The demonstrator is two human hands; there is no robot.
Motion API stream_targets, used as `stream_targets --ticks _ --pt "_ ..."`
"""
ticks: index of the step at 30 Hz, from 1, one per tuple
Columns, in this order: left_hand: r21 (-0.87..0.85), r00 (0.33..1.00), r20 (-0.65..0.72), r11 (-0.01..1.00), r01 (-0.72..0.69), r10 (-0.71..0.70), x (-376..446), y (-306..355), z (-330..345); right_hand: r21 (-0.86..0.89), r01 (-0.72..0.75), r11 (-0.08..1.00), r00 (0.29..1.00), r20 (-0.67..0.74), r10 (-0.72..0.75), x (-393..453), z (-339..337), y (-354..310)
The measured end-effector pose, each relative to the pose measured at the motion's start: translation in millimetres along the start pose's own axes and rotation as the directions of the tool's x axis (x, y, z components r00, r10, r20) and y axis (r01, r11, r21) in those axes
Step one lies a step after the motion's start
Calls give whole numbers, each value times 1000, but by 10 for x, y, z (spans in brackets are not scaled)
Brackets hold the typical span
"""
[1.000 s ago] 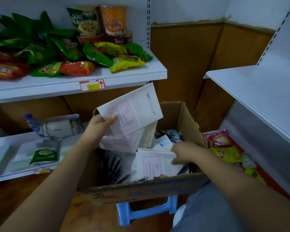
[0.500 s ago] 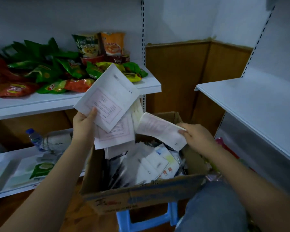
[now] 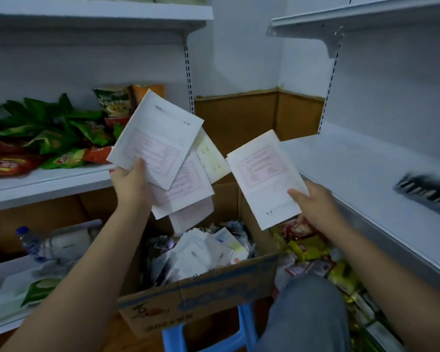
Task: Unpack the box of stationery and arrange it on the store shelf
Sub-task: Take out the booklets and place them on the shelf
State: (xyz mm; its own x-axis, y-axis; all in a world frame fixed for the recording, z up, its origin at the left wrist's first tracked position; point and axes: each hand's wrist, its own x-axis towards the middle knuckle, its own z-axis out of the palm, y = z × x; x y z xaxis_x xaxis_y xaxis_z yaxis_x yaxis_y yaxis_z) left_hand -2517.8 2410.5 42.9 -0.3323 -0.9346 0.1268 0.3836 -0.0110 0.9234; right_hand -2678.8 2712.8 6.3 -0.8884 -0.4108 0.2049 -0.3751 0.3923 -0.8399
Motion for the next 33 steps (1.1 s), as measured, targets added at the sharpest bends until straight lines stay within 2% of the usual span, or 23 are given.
stream_targets --ticks 4,8,11,14,18,24,26,30,31,33 --pt "-131 991 53 983 127 -121 -177 112 310 172 -43 984 984 -163 72 -111 -301 -16" --pt "-217 956 221 946 240 -192 -485 142 867 258 -46 965 951 -283 121 -315 -876 79" --pt "-253 889 382 897 363 -253 -883 55 1382 320 -76 944 901 -383 202 -593 -1376 212" --pt "-215 752 551 809 547 -362 -1520 -119 1872 302 -124 945 823 -501 268 -997 -1913 396" --pt "-62 553 679 713 698 -483 -2520 -415 2415 291 -191 937 695 -634 339 -1733 -2631 636" --pt "233 152 819 564 792 -552 -4047 -469 2933 321 -268 908 460 -785 414 -2958 -3410 848" --pt "269 51 839 494 827 -542 -4466 -367 3091 325 -271 906 387 -825 412 -3300 -3607 868" --pt "332 -82 847 403 853 -524 -5128 -277 3382 338 -259 905 269 -874 404 -3794 -3982 928" --pt "359 -94 843 424 831 -529 -5260 -295 3441 350 -256 901 247 -878 411 -3879 -4064 962" --pt "421 -26 825 584 694 -564 -5492 -406 3545 359 -270 894 223 -879 421 -4003 -4187 1051"
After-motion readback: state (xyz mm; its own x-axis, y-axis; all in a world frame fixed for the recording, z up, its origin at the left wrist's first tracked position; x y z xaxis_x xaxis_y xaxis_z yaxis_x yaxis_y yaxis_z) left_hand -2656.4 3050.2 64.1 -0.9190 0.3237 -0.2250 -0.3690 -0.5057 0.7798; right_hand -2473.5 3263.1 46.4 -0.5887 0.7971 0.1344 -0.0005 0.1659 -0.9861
